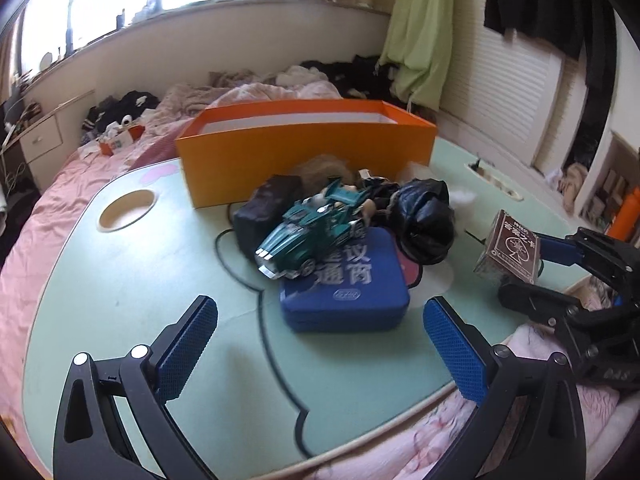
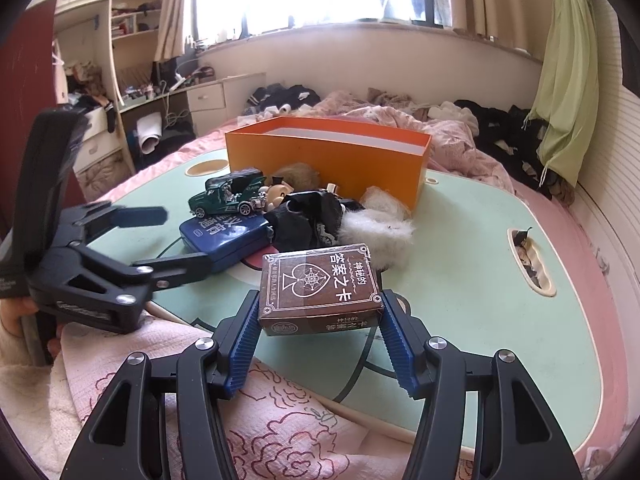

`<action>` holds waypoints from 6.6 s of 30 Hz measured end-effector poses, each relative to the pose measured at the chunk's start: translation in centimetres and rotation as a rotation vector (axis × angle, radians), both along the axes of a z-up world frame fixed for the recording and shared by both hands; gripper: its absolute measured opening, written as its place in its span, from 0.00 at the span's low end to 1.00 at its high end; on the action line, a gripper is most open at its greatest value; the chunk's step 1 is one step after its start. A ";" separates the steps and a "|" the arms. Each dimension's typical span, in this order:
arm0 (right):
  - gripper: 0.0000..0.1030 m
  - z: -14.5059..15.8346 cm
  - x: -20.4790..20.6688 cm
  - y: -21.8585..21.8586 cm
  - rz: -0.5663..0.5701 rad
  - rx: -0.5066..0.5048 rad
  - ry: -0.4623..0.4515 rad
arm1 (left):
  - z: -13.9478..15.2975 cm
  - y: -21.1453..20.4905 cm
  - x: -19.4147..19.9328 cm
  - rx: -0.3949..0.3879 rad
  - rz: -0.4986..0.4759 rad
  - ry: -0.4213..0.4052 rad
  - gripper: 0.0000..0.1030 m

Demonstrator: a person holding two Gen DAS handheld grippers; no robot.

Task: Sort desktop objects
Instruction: 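Grasp the blue tin with the left gripper while the right gripper holds the brown card box, then lower the blue tin into the orange box with left while right lowers the card box in, then open both grippers and withdraw them from the orange box, then reach to the pile and grasp the white fluffy pom-pom with the right gripper, then grasp the green toy car with the left gripper while the right gripper holds the pom-pom, then drop the toy car into the orange box with left while right drops the pom-pom in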

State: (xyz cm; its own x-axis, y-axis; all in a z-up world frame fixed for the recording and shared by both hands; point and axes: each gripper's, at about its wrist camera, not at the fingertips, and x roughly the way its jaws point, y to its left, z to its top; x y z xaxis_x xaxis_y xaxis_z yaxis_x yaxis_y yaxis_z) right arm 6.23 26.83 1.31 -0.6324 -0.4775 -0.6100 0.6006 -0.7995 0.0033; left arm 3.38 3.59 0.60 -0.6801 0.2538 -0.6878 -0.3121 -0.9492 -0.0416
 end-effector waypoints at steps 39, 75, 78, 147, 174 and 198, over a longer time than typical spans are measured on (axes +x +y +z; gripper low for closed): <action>0.56 7.8 -12.4 -3.9 -0.095 -0.118 0.042 | 8.3 -2.4 -10.9 0.173 0.047 0.042 0.64; 0.84 6.9 -8.5 -1.1 -0.057 -0.132 0.056 | 8.1 -1.3 -2.1 0.035 0.024 0.173 0.82; 0.90 6.1 -5.0 -0.4 -0.033 -0.084 0.066 | 6.6 -1.6 0.5 0.025 -0.010 0.150 0.82; 0.68 0.9 -10.5 2.6 -0.305 -0.293 -0.335 | -1.1 -2.2 2.7 0.013 0.072 0.068 1.00; 0.35 3.1 -4.4 3.3 -0.242 -0.321 -0.051 | 2.4 -3.1 0.3 0.100 0.062 0.055 0.90; 0.35 3.1 -4.6 3.1 -0.214 -0.323 -0.060 | 1.5 -3.8 -2.4 0.173 -0.049 -0.141 0.70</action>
